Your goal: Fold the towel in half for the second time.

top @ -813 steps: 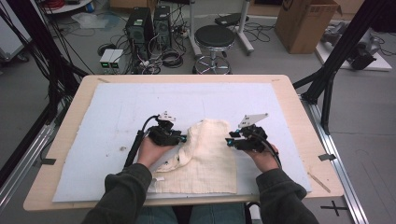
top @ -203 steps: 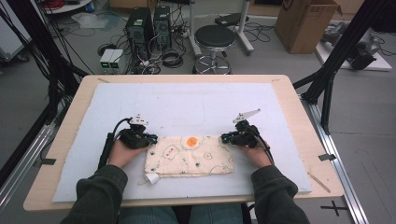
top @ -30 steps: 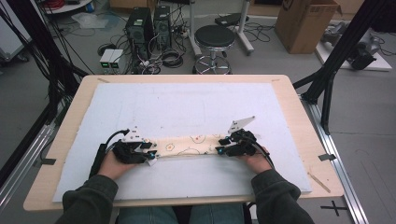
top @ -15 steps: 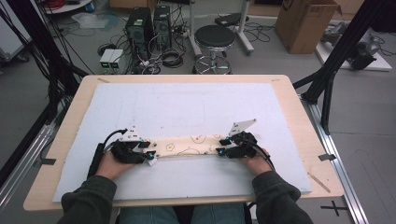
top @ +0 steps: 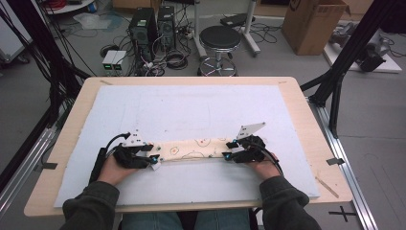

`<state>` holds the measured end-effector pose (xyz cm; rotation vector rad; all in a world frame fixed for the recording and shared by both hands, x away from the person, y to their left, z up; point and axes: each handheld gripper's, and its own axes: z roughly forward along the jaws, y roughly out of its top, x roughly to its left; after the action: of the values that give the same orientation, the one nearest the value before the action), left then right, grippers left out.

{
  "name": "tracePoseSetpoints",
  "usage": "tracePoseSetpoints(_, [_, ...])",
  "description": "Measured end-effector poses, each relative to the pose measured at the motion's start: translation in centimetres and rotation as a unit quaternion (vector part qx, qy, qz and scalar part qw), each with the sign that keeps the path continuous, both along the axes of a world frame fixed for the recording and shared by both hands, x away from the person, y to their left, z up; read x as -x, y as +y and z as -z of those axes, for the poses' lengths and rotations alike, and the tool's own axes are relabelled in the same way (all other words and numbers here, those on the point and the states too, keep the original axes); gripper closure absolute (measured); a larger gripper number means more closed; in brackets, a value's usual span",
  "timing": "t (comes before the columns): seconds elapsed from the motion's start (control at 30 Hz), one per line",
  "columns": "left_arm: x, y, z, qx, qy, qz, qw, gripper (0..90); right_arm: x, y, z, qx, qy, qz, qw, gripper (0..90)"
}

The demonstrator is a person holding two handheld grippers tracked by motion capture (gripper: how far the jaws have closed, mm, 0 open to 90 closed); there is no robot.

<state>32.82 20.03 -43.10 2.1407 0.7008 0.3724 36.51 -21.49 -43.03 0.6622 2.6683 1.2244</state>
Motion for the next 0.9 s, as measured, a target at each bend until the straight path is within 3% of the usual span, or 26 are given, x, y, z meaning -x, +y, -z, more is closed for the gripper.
tracePoseSetpoints(0.1, [0.0, 0.8, -0.5, 0.031, -0.002, -0.010, 0.9995, 50.4, -0.5, -0.1, -1.0, -0.028, -0.012, 0.006, 0.9995, 51.8])
tracePoseSetpoints(0.2, [0.0, 1.1, -0.4, 0.028, 0.002, -0.013, 0.9995, 49.8, -1.3, 0.1, -1.2, -0.043, -0.011, 0.014, 0.9989, 51.6])
tracePoseSetpoints(0.33, [-0.1, 0.9, 0.1, -0.002, 0.010, -0.009, 0.9999, 48.7, -1.8, 0.7, -0.3, -0.004, 0.000, 0.010, 0.9999, 49.7])
tracePoseSetpoints(0.53, [-0.3, 0.7, 0.5, -0.015, 0.022, -0.012, 0.9996, 47.5, -1.4, 1.0, 0.4, 0.027, 0.003, 0.010, 0.9996, 48.6])
tracePoseSetpoints(0.9, [-0.5, 0.9, 0.8, -0.014, 0.032, -0.013, 0.9993, 45.5, -0.9, 1.1, 0.6, 0.037, -0.013, 0.011, 0.9992, 48.3])
